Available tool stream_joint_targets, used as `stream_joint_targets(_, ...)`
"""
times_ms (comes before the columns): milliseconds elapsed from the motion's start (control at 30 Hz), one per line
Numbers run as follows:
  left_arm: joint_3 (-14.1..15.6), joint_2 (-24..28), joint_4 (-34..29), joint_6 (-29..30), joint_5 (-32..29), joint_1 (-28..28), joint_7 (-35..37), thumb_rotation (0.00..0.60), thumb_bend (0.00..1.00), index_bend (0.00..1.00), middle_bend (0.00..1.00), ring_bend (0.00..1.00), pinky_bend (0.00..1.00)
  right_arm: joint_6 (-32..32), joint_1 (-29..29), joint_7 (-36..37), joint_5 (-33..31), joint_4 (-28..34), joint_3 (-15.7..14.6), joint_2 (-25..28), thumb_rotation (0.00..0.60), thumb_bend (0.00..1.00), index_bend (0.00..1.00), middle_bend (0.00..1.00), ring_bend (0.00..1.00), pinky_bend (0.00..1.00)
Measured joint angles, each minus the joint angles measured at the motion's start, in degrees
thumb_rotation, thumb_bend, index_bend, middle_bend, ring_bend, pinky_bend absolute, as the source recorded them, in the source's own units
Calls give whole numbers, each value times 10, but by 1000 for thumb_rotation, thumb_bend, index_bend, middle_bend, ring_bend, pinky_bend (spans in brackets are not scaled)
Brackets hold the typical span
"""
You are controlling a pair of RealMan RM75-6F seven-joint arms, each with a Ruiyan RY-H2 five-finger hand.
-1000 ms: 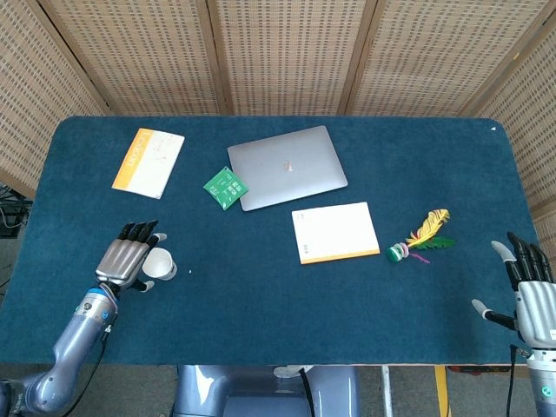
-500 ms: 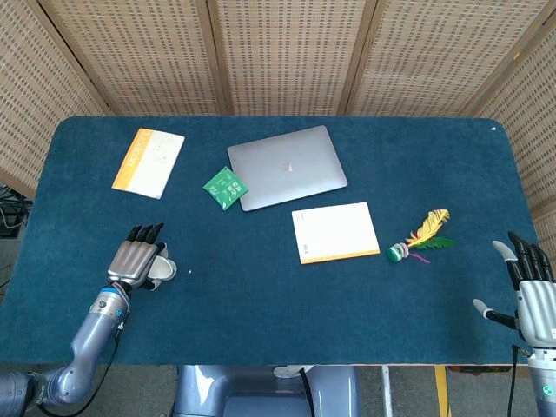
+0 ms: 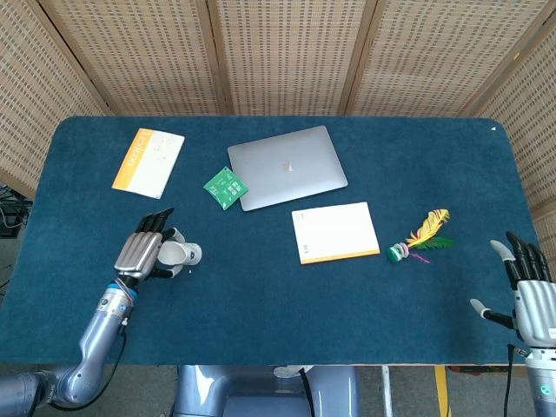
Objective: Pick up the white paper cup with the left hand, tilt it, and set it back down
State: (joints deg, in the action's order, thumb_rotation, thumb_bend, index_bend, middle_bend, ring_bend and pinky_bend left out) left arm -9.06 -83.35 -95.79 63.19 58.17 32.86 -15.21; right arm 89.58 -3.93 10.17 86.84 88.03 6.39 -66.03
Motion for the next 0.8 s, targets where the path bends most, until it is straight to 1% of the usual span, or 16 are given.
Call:
stream_joint_targets(67, -3, -23, 29, -5, 19, -2, 54, 600, 247, 407, 0, 0, 0, 0, 0, 0, 0, 0, 0, -1, 600, 148, 0, 0, 0, 0)
stream_joint_targets(167, -5, -53, 75, -25, 36, -4, 110, 600, 247, 408, 0, 0, 0, -2, -1, -1, 0, 0, 0, -1, 600, 148, 0, 0, 0, 0)
stream_joint_targets(267, -3, -69, 108, -43, 51, -4, 130, 600, 248, 408, 0, 0, 0, -4, -1, -4, -2, 0, 0, -2, 600, 147, 0, 0, 0, 0)
stream_joint_targets(333, 0, -72, 119, -46, 58, -5, 132, 600, 247, 407, 0, 0, 0, -5, -1, -5, -2, 0, -1, -2, 600, 147, 0, 0, 0, 0)
stream_joint_targets(433, 5, -65, 126, -50, 59, -7, 126, 600, 241, 413, 0, 0, 0, -5, -2, -5, 0, 1, -2, -3, 600, 147, 0, 0, 0, 0)
stream_joint_targets(533, 8, -54, 126, -52, 53, -8, 105, 600, 221, 395, 0, 0, 0, -5, -2, -5, 3, 3, -3, -3, 600, 147, 0, 0, 0, 0)
stream_joint_targets(633, 12, -40, 122, -56, 37, -8, 72, 600, 204, 357, 0, 0, 0, -4, -2, -6, 7, 5, -4, -3, 600, 147, 0, 0, 0, 0)
stream_joint_targets(800, 19, -16, 103, -68, -7, -4, 0, 600, 204, 308, 0, 0, 0, -1, -1, -1, 9, 5, -5, -2, 600, 146, 0, 0, 0, 0)
